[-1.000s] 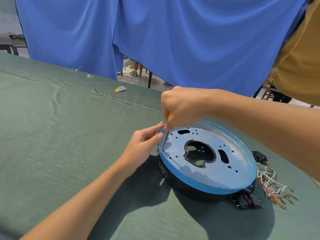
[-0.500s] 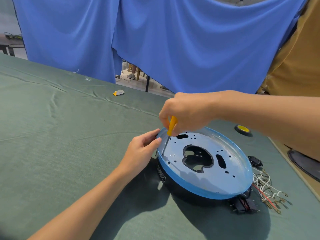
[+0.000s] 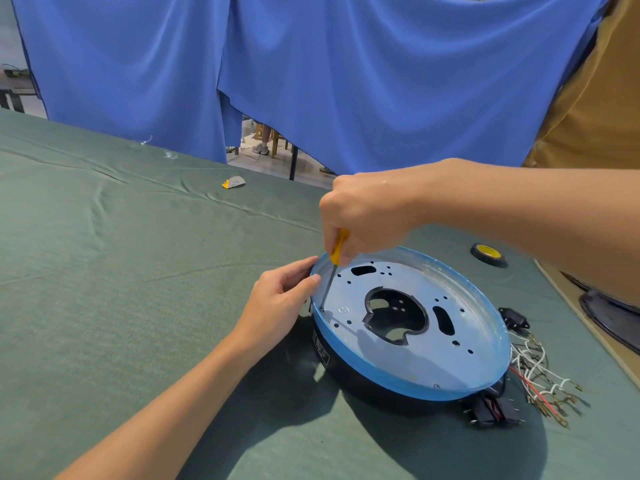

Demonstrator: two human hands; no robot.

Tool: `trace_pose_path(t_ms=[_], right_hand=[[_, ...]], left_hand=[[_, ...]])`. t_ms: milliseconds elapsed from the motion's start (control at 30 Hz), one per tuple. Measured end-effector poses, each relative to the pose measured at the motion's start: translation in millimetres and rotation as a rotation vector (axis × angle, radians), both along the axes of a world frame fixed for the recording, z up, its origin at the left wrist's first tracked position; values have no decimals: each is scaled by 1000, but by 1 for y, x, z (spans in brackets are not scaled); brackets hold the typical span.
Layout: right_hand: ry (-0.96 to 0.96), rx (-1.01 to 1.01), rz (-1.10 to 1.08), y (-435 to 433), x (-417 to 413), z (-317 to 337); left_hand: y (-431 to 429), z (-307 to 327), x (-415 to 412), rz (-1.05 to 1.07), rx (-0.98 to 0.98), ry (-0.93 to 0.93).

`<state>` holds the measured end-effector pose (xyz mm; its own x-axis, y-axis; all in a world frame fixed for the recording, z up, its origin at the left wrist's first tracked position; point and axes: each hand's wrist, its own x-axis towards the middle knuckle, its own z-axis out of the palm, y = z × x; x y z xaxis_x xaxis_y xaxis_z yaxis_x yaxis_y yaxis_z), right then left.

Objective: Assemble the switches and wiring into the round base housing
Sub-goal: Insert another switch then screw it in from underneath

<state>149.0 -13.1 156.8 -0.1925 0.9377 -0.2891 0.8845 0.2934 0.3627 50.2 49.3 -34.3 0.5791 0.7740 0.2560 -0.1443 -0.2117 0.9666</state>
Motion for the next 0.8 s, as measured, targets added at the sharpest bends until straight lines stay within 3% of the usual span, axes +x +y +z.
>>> trace_pose_path(t_ms=[333,567,800], right_hand=[[85,39,-3,-5,8,-3],[21,101,225,-12,2,-9],[-6,25,-39,-9,-4,-5]], left_hand=[[0,1,-1,36,4,18],[-5,5,-1,23,12,4],[-3,2,-1,47,7,24]])
